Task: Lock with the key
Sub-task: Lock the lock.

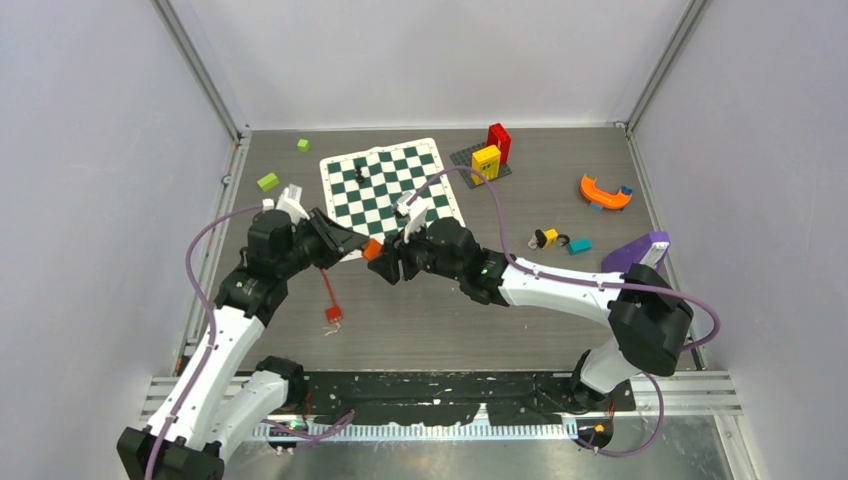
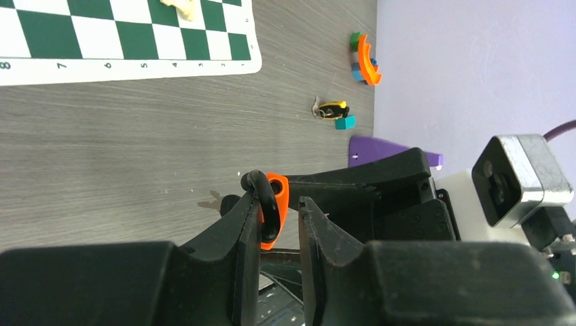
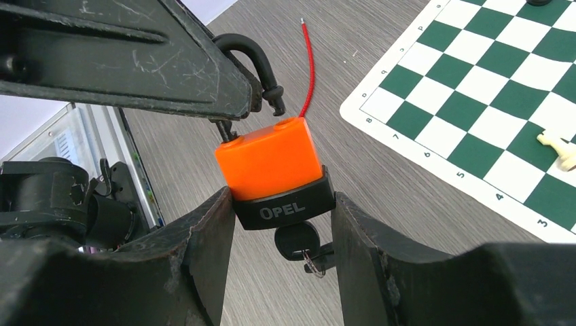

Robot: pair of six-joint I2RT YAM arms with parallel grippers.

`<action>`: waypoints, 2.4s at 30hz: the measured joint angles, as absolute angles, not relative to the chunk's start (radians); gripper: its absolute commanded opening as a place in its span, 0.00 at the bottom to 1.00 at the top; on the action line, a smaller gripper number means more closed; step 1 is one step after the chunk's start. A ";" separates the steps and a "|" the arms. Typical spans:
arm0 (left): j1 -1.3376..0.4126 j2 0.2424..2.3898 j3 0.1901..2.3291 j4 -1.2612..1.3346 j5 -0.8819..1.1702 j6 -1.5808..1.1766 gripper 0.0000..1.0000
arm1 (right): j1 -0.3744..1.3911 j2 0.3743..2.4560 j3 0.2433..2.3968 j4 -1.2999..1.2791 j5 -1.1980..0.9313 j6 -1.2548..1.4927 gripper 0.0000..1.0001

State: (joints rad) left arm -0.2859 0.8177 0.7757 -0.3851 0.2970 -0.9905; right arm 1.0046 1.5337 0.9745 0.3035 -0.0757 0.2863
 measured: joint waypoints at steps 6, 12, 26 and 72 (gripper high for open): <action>-0.284 0.834 0.776 -0.373 0.337 -0.880 0.00 | 0.994 1.526 0.979 0.274 -0.099 0.286 0.32; -0.284 0.822 0.813 -0.373 0.410 -0.708 0.00 | 0.976 1.501 0.992 0.245 -0.165 0.299 0.82; -0.286 0.788 1.141 -0.509 0.702 -0.270 0.00 | 0.784 1.362 1.032 0.396 -0.682 0.352 0.90; -0.286 0.826 1.246 -0.461 0.797 -0.391 1.00 | 0.930 1.367 1.146 0.315 -0.527 0.292 0.05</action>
State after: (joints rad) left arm -0.2859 0.8261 1.2465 -0.4614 0.7971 -0.3912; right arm 0.9302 1.3670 1.1461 0.3145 -0.5274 0.2920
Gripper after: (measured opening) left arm 0.993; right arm 0.281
